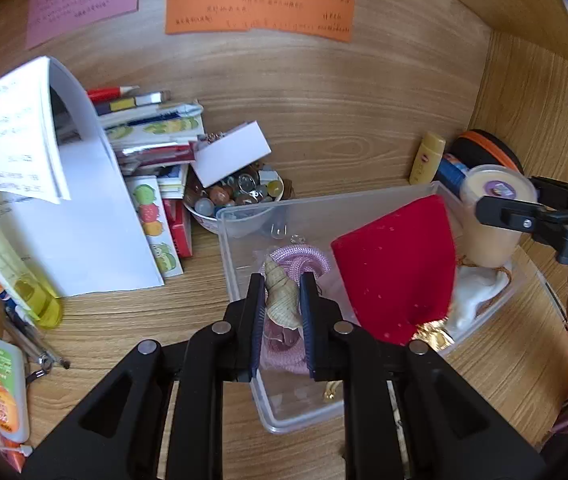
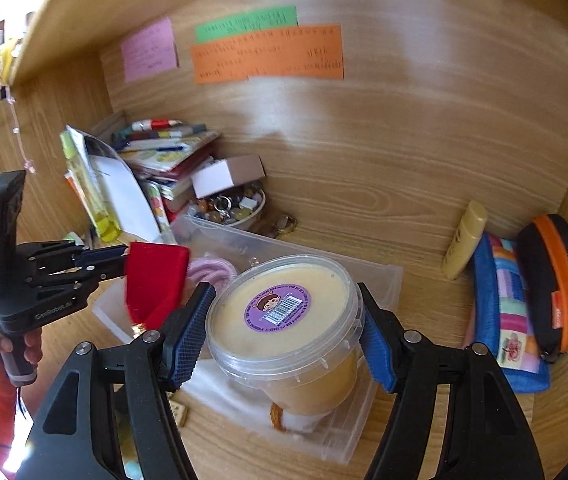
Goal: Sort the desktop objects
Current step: 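Lift the cream jar and shell and carry both over the clear bin, then open the right tool to drop the cream jar in the bin while the left releases the shell, then grasp the blue Max card box with the right tool while the left grasps the dark green bottle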
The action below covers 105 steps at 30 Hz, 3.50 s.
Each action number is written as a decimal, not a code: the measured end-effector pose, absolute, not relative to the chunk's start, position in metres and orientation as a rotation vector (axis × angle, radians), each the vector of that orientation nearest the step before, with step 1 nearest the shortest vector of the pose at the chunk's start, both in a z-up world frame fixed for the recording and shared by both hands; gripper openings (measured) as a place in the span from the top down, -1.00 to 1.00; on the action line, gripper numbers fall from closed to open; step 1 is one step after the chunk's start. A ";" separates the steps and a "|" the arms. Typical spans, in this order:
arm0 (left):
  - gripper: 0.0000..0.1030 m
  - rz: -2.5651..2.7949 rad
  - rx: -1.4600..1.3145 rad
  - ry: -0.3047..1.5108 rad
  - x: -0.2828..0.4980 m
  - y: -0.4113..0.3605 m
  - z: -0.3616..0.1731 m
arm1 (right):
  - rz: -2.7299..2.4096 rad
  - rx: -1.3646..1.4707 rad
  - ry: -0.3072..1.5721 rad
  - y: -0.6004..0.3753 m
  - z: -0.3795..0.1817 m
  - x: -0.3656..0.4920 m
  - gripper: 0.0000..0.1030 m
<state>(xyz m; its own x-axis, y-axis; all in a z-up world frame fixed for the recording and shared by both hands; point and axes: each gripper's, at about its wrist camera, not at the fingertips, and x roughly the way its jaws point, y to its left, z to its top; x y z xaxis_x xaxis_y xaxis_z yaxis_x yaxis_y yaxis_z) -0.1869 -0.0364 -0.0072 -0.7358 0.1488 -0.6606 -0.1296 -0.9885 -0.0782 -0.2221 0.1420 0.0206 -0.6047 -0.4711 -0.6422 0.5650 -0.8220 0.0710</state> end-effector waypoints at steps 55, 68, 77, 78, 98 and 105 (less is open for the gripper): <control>-0.58 2.924 -0.931 0.130 -0.158 -0.022 0.033 | -2.551 0.791 0.590 0.105 0.021 -0.200 -0.68; -0.91 2.999 -0.810 0.164 -0.086 -0.021 0.049 | -2.580 0.721 0.454 0.137 0.043 -0.137 -0.86; -0.91 2.964 -0.897 0.077 -0.058 -0.026 0.024 | -2.572 0.732 0.394 0.152 0.026 -0.098 -0.99; -0.91 2.959 -0.908 0.074 -0.056 -0.025 0.021 | -2.568 0.739 0.390 0.153 0.023 -0.095 -0.99; -0.91 2.838 -1.040 -0.038 -0.022 -0.001 -0.033 | -2.487 0.997 0.254 0.154 -0.080 -0.024 -0.96; -0.91 2.835 -1.069 -0.062 -0.017 -0.004 -0.042 | -2.481 0.961 0.298 0.131 -0.095 -0.003 -0.56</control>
